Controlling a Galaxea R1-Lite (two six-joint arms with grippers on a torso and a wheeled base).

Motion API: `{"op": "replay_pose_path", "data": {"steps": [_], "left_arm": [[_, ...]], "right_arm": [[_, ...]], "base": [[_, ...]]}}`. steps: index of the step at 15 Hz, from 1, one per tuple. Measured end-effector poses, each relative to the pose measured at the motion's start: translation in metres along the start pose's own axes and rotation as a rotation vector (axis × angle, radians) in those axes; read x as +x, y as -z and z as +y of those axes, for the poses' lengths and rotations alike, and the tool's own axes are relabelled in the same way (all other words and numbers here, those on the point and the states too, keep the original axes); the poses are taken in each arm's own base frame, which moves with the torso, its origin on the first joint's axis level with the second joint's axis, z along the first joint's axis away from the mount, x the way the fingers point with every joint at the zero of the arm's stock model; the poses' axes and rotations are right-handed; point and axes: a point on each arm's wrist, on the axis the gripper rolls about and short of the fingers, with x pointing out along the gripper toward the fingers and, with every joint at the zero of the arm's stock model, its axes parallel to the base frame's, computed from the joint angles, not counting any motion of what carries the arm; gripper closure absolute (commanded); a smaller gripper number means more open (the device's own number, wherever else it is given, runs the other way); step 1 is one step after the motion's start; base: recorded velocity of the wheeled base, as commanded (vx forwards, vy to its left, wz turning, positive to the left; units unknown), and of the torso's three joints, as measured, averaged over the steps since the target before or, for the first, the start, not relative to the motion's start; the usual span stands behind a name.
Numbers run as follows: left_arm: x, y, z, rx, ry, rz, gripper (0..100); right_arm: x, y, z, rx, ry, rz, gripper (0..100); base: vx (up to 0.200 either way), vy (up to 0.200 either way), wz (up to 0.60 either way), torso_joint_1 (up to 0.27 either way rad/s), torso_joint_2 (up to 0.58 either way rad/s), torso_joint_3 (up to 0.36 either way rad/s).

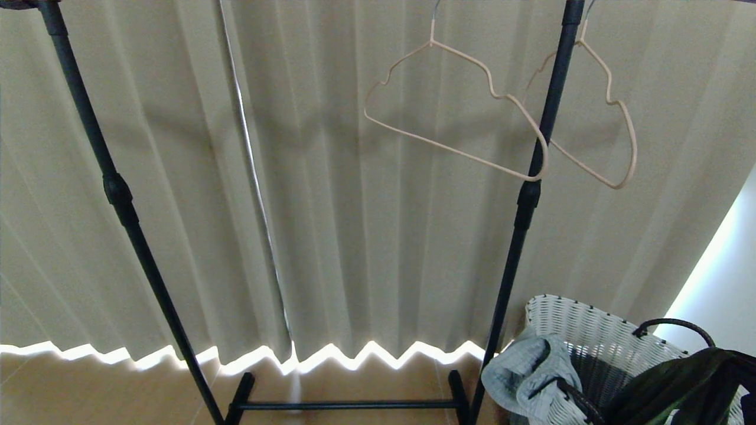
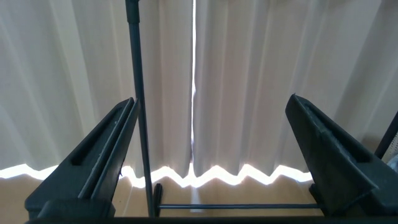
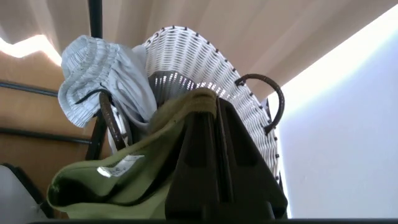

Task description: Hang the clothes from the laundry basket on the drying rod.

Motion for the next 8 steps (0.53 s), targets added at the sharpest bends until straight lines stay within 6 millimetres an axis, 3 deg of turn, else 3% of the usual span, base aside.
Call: {"op": "replay_pose_path", "data": {"steps": [2, 8], "left_arm": [[0.0, 0.0, 0.0, -0.001, 0.0, 0.0, 0], [0.0, 0.0, 0.0001, -0.002, -0.004, 0.0, 0]], "right_arm": [[-0.0034, 0.0001, -0.0001, 0.001, 0.003, -0.015, 100], [-0.0065, -0.0082, -0.003, 0.003, 0.014, -0.055, 100]], "base": [[0.0, 0.0, 0.0, 0.0, 0.0, 0.0], [-0.2, 0.0, 0.0, 0.002, 0.0, 0.003]]}}
